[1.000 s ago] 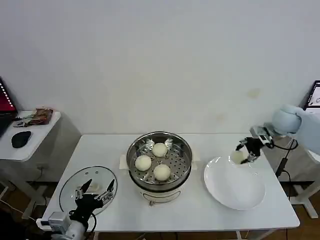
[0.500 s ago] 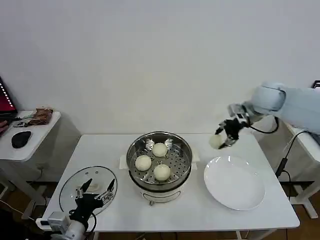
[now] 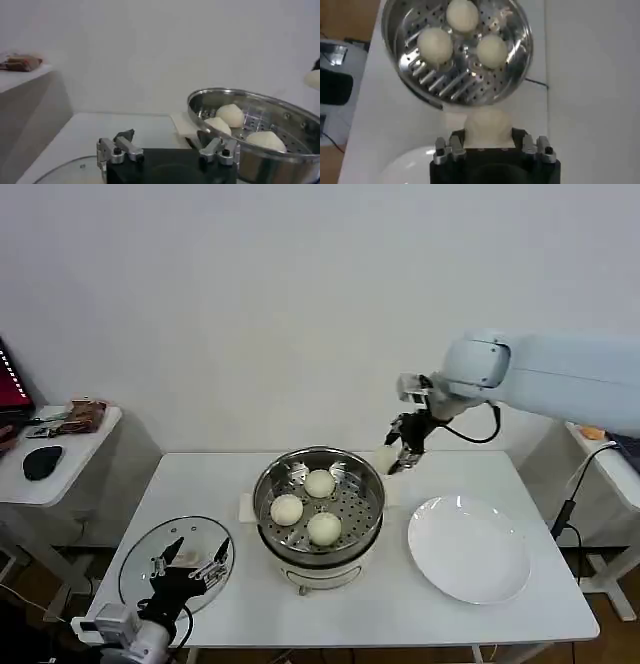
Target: Take steamed baozi put them in steamer then cover it.
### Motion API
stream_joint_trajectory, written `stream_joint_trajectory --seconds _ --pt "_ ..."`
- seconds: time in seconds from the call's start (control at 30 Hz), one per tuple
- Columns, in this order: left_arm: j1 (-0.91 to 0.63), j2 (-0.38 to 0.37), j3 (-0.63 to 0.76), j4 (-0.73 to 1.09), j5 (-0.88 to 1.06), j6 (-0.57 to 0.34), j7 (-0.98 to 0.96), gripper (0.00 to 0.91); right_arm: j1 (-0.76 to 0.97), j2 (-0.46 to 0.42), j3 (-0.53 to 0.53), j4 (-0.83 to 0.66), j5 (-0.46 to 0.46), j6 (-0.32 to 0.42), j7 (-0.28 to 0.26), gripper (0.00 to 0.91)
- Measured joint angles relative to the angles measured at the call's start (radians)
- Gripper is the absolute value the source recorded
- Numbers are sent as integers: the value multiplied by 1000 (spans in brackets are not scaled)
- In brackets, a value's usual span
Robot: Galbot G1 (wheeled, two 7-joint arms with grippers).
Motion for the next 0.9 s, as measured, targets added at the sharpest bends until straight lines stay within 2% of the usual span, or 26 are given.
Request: stream_joint_trajectory --seconds 0.5,0.9 --pt "-1 3 -5 -4 -6 1 -1 907 -57 110 19 -7 31 -91 63 635" --pt "1 2 -6 -3 -6 1 -2 907 -106 127 44 4 30 -143 106 635"
